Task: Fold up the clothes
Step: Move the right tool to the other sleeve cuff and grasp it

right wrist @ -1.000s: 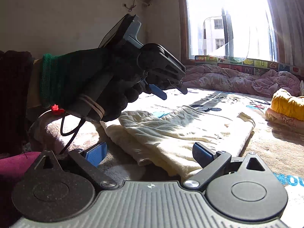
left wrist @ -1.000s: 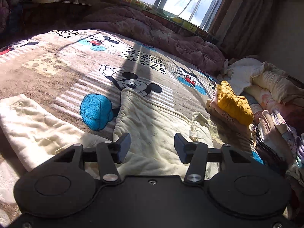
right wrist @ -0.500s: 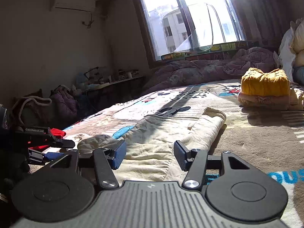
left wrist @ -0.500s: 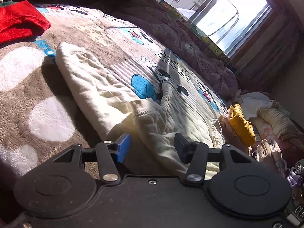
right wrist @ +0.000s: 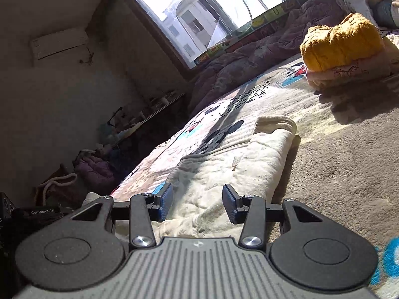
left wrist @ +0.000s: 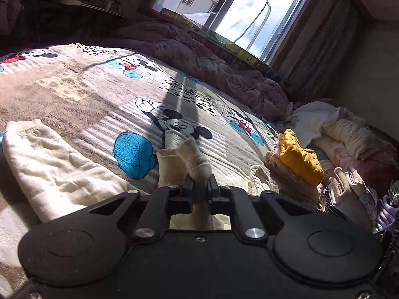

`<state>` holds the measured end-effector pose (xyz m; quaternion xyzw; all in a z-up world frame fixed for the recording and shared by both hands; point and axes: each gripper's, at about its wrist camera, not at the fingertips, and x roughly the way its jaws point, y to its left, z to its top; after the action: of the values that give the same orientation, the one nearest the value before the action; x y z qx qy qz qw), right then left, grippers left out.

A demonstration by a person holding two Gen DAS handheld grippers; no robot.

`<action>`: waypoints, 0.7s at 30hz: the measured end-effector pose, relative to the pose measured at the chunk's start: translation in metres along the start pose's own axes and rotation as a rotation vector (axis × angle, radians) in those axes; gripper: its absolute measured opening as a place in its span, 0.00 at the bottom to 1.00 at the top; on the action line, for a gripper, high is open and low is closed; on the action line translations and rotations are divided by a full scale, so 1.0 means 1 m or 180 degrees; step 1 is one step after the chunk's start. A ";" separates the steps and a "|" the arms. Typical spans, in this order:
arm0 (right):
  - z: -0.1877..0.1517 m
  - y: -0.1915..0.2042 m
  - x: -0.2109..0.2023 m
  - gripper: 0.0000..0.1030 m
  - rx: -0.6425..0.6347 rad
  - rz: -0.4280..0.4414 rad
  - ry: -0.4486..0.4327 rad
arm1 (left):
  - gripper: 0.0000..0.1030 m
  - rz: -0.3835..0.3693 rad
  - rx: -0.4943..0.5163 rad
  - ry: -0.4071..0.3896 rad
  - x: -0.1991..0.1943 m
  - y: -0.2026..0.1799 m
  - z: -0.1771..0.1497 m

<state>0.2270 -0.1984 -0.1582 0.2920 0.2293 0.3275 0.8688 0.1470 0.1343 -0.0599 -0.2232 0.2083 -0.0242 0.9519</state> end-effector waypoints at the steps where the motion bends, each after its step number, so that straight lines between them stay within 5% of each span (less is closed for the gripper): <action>1: 0.005 -0.010 0.003 0.44 0.0227 0.0073 -0.0009 | 0.07 -0.0045 0.0080 -0.0011 0.005 -0.013 0.005; 12: 0.017 -0.098 0.009 0.44 0.1873 0.0298 -0.0332 | 0.07 -0.0231 0.0336 0.0218 0.102 -0.115 0.019; 21: -0.007 -0.123 0.032 0.44 0.2711 0.0617 -0.0234 | 0.07 -0.0152 0.0611 0.0600 0.171 -0.143 -0.026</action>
<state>0.2984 -0.2490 -0.2514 0.6558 0.2843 0.2732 0.6438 0.2993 -0.0290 -0.0847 -0.1326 0.2882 -0.0875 0.9443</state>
